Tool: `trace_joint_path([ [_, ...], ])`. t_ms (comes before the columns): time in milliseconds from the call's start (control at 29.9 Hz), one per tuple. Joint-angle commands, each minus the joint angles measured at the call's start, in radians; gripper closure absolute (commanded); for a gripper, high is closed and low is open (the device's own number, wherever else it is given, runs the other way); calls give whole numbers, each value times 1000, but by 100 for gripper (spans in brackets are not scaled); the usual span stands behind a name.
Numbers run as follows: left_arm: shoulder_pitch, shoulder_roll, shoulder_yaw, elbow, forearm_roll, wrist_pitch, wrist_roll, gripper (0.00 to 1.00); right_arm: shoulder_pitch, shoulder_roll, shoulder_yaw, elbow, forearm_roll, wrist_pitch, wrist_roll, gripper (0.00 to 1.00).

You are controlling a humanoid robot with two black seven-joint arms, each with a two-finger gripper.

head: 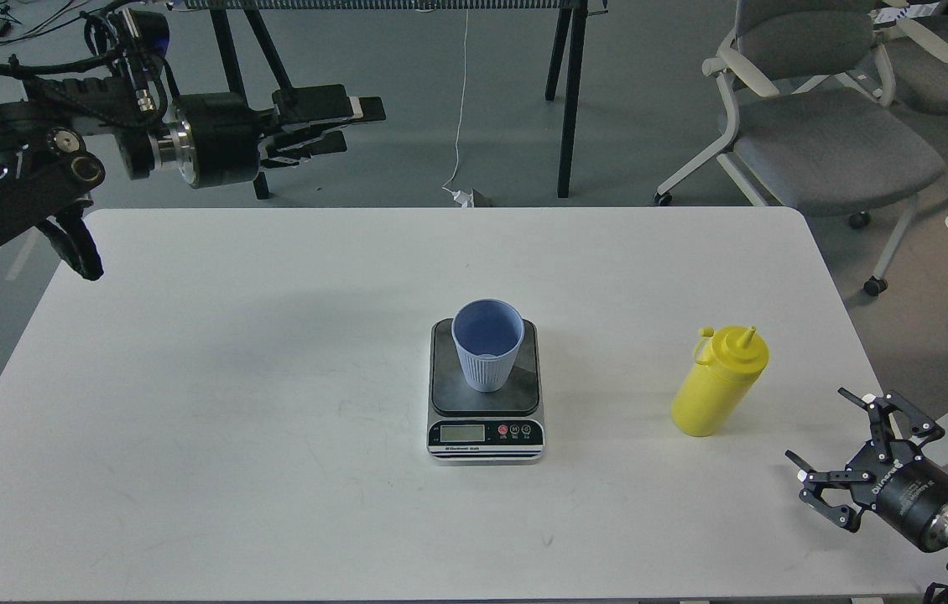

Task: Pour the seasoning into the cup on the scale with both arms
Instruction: 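Move the right gripper toward the yellow squeeze bottle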

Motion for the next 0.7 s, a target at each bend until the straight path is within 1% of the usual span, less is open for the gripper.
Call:
trace_joint_path([
  [0, 6, 1, 0, 0, 1, 0, 0, 1, 10, 58, -2, 11, -1, 0, -2, 1],
  [134, 9, 4, 0, 0, 18, 0, 0, 1, 15, 98, -3, 16, -1, 0, -3, 1],
  [334, 8, 4, 2, 0, 28, 0, 0, 1, 15, 117, -2, 64, -3, 0, -5, 1],
  [668, 9, -2, 2, 1, 29, 0, 0, 1, 12, 115, 12, 76, -3, 0, -3, 1],
])
